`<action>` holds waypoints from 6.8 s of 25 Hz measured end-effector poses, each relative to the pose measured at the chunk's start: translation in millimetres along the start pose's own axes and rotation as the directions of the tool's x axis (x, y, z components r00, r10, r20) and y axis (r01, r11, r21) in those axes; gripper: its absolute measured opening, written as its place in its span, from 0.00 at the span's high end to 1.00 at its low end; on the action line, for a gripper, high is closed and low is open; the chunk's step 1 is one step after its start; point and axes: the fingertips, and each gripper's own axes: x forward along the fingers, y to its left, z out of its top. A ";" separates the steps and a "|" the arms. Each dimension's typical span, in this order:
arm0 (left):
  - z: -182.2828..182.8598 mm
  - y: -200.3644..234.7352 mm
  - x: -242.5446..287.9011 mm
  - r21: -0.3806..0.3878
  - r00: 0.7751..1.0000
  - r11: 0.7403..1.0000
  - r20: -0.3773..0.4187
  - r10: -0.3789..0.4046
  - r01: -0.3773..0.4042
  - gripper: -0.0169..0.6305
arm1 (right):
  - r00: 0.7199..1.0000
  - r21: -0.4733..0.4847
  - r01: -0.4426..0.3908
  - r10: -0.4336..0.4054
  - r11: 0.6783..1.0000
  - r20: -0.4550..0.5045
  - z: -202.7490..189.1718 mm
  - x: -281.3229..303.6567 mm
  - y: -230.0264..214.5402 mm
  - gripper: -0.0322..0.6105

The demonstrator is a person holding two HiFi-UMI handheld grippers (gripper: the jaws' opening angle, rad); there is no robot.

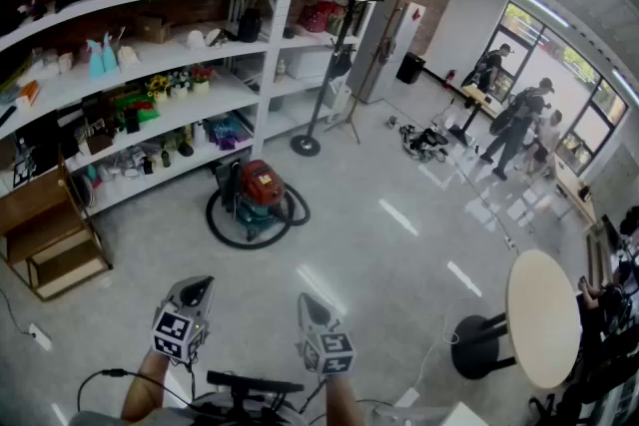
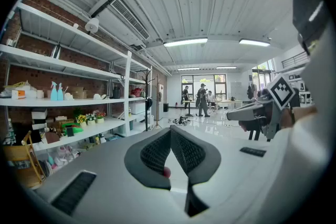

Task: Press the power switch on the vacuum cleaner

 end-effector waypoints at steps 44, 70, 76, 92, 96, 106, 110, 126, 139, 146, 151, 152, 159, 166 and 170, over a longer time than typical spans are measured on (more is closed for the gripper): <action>15.9 99.0 87.0 0.038 0.999 0.998 -0.007 -0.045 0.045 0.96 | 1.000 0.005 0.013 -0.013 1.000 0.021 42.8 117.8 3.8 0.93; 43.4 120.3 233.4 0.058 0.999 0.998 -0.033 0.015 -0.013 0.96 | 0.997 0.037 -0.077 0.077 0.996 0.006 72.5 232.4 -100.9 0.93; 47.1 121.7 248.5 0.079 0.999 0.997 -0.032 0.028 -0.025 0.96 | 0.996 0.035 -0.084 0.083 0.996 0.019 76.3 243.8 -114.1 0.93; 46.9 169.9 305.2 0.069 0.998 0.997 -0.050 0.032 -0.028 0.96 | 0.996 0.041 -0.089 0.089 0.995 -0.001 90.0 315.0 -133.1 0.93; 52.2 193.8 332.0 0.064 0.998 0.998 -0.055 0.031 -0.028 0.96 | 0.996 0.045 -0.093 0.094 0.995 -0.005 101.5 345.7 -139.0 0.93; 68.0 254.2 403.6 0.059 0.997 0.998 -0.077 0.012 -0.008 0.96 | 0.997 0.069 -0.073 0.076 0.995 -0.029 122.0 425.7 -163.6 0.93; 74.6 275.8 427.3 0.063 0.997 0.998 -0.082 0.005 0.001 0.96 | 0.997 0.068 -0.063 0.066 0.996 -0.036 134.4 451.6 -167.9 0.93; 79.1 353.6 493.8 0.079 0.996 0.997 -0.087 -0.019 0.025 0.96 | 0.995 0.062 -0.054 0.058 0.997 -0.076 156.8 544.6 -168.0 0.93; 67.2 389.5 540.0 0.093 0.989 0.991 -0.121 -0.082 0.094 0.96 | 0.996 0.063 -0.021 0.026 0.998 -0.087 164.7 600.6 -179.5 0.93; 57.5 399.4 567.2 0.082 0.985 0.991 -0.142 -0.094 0.107 0.96 | 0.994 0.070 -0.020 0.027 0.997 -0.103 160.2 628.3 -194.8 0.93; 46.2 406.7 586.3 0.078 0.984 0.992 -0.158 -0.083 0.097 0.96 | 0.991 0.071 -0.027 0.036 0.997 -0.128 150.1 646.3 -207.8 0.93; 43.9 408.2 590.3 0.075 0.984 0.993 -0.160 -0.080 0.093 0.96 | 0.991 0.073 -0.028 0.037 0.997 -0.131 148.2 650.2 -211.3 0.93; 20.8 417.3 618.6 0.083 0.979 0.994 -0.196 -0.058 0.076 0.96 | 0.985 0.088 -0.036 0.050 0.995 -0.162 127.8 681.5 -235.0 0.93; -12.8 421.6 643.5 0.077 0.973 0.994 -0.225 -0.056 0.076 0.96 | 0.980 0.108 -0.058 0.077 0.993 -0.182 103.1 711.2 -246.4 0.93; -27.9 421.4 654.7 0.070 0.969 0.994 -0.241 -0.061 0.080 0.96 | 0.974 0.111 -0.062 0.084 0.992 -0.211 81.4 723.9 -254.8 0.93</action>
